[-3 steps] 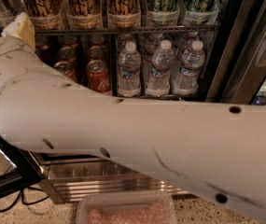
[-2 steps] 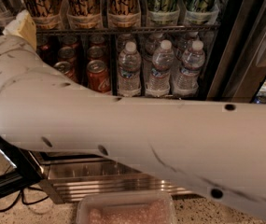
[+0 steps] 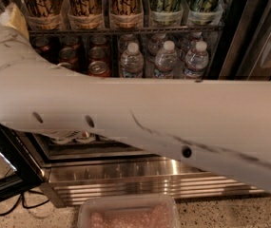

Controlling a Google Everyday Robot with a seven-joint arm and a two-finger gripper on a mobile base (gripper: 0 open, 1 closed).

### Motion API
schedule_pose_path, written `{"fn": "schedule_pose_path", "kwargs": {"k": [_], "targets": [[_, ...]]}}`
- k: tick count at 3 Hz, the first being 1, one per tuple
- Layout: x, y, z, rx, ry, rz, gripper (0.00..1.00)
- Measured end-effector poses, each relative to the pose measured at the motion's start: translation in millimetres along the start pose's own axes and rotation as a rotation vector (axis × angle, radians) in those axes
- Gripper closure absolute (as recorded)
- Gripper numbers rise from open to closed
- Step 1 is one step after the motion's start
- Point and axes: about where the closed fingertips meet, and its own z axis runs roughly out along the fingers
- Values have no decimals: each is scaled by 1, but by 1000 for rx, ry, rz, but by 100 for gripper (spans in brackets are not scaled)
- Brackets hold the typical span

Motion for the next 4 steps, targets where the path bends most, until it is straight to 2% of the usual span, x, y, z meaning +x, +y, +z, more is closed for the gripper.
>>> {"fn": "schedule_pose_path", "kwargs": {"k": [1,3,4], "targets": [[-6,-2,10,5,-12,-18,17],[-7,3,9,6,-11,-7,26],[-8,8,11,25,-12,2,25]]}}
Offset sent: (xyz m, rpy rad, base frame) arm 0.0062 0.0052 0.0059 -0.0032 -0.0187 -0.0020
